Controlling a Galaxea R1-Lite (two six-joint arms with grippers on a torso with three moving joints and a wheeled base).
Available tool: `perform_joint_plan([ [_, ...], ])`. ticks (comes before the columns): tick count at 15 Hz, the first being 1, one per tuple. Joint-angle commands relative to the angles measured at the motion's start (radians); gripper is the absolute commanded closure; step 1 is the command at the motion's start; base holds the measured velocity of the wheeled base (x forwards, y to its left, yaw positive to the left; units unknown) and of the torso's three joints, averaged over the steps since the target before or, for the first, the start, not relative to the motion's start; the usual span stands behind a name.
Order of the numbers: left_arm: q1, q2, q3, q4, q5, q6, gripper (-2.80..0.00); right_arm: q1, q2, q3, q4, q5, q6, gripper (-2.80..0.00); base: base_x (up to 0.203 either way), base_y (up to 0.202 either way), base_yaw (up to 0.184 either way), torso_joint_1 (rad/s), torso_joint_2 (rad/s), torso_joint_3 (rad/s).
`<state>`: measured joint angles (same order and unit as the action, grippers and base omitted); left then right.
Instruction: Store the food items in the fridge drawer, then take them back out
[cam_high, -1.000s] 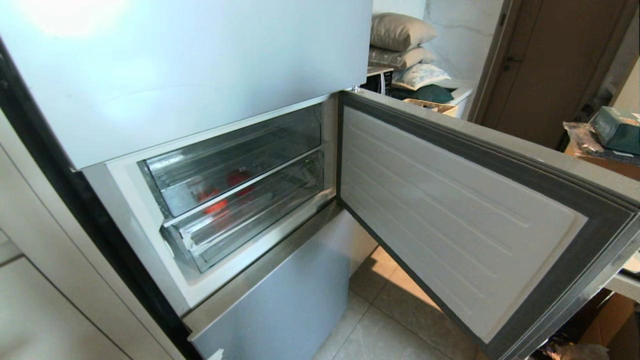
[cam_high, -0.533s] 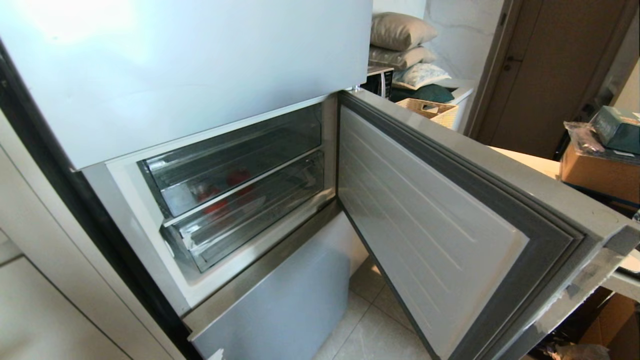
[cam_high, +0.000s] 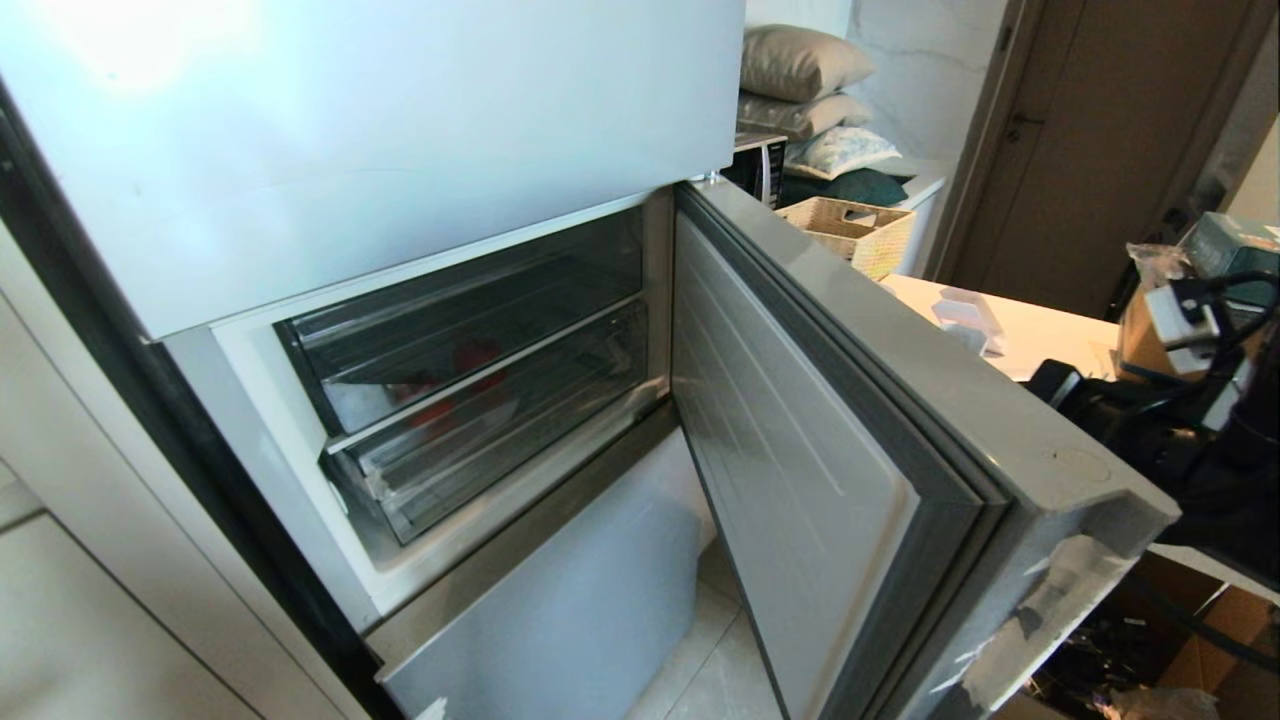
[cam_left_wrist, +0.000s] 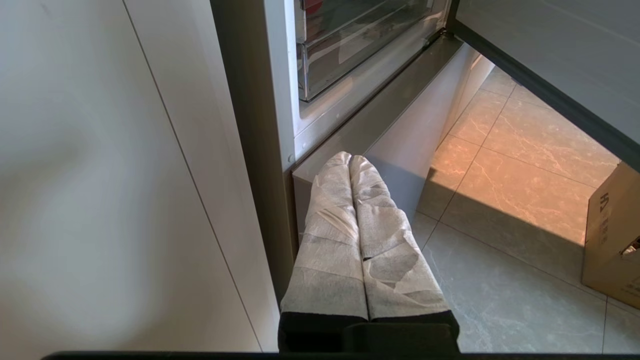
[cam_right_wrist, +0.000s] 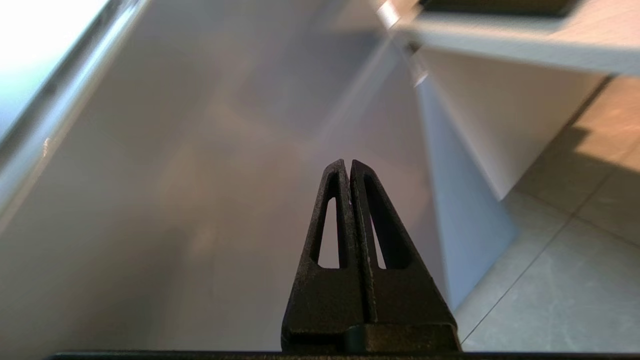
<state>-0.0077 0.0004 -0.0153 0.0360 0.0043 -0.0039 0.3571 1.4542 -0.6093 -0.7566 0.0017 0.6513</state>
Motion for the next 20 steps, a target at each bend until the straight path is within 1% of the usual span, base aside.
perform_joint_plan([
  [1, 0.0, 0.0, 0.0, 0.001, 0.0, -0.001, 0.0, 0.077, 0.105, -0.053, -0.006, -0.017, 0.002, 0.0, 0.0, 0.0, 0.0, 0.0, 0.0, 0.0],
  [4, 0.0, 0.0, 0.0, 0.0, 0.0, -0.001, 0.0, 0.171, 0.232, -0.166, -0.007, -0.058, -0.015, 0.0, 0.0, 0.0, 0.0, 0.0, 0.0, 0.0],
  [5, 0.0, 0.0, 0.0, 0.0, 0.0, -0.001, 0.0, 0.225, 0.27, -0.209, -0.007, -0.064, -0.026, 0.0, 0.0, 0.0, 0.0, 0.0, 0.0, 0.0],
  [7, 0.0, 0.0, 0.0, 0.001, 0.0, -0.001, 0.0, 0.301, 0.336, -0.292, -0.007, -0.067, -0.042, 0.0, 0.0, 0.0, 0.0, 0.0, 0.0, 0.0],
  [8, 0.0, 0.0, 0.0, 0.001, 0.0, -0.001, 0.0, 0.33, 0.381, -0.331, -0.007, -0.067, -0.059, 0.0, 0.0, 0.0, 0.0, 0.0, 0.0, 0.0],
  [10, 0.0, 0.0, 0.0, -0.001, 0.0, -0.001, 0.0, 0.385, 0.45, -0.427, -0.015, -0.058, -0.122, 0.0, 0.0, 0.0, 0.0, 0.0, 0.0, 0.0],
  [11, 0.0, 0.0, 0.0, 0.001, 0.0, -0.001, 0.0, 0.405, 0.484, -0.471, -0.051, -0.004, -0.136, 0.0, 0.0, 0.0, 0.0, 0.0, 0.0, 0.0],
  [12, 0.0, 0.0, 0.0, 0.001, 0.0, -0.001, 0.0, 0.41, 0.503, -0.484, -0.1, 0.09, -0.138, 0.0, 0.0, 0.0, 0.0, 0.0, 0.0, 0.0],
  [13, 0.0, 0.0, 0.0, 0.0, 0.0, -0.001, 0.0, 0.407, 0.518, -0.486, -0.169, 0.206, -0.126, 0.0, 0.0, 0.0, 0.0, 0.0, 0.0, 0.0],
  [14, 0.0, 0.0, 0.0, -0.001, 0.0, -0.001, 0.0, 0.4, 0.536, -0.487, -0.253, 0.286, -0.102, 0.0, 0.0, 0.0, 0.0, 0.0, 0.0, 0.0],
  [15, 0.0, 0.0, 0.0, 0.001, 0.0, -0.001, 0.0, 0.397, 0.549, -0.485, -0.325, 0.307, -0.073, 0.0, 0.0, 0.0, 0.0, 0.0, 0.0, 0.0],
  [16, 0.0, 0.0, 0.0, 0.001, 0.0, -0.001, 0.0, 0.396, 0.551, -0.475, -0.35, 0.312, -0.059, 0.0, 0.0, 0.0, 0.0, 0.0, 0.0, 0.0],
  [17, 0.0, 0.0, 0.0, 0.0, 0.0, -0.001, 0.0, 0.396, 0.542, -0.437, -0.374, 0.31, -0.058, 0.0, 0.0, 0.0, 0.0, 0.0, 0.0, 0.0],
  [20, 0.0, 0.0, 0.0, 0.001, 0.0, -0.001, 0.0, 0.389, 0.424, -0.298, -0.424, 0.317, -0.058, 0.0, 0.0, 0.0, 0.0, 0.0, 0.0, 0.0],
])
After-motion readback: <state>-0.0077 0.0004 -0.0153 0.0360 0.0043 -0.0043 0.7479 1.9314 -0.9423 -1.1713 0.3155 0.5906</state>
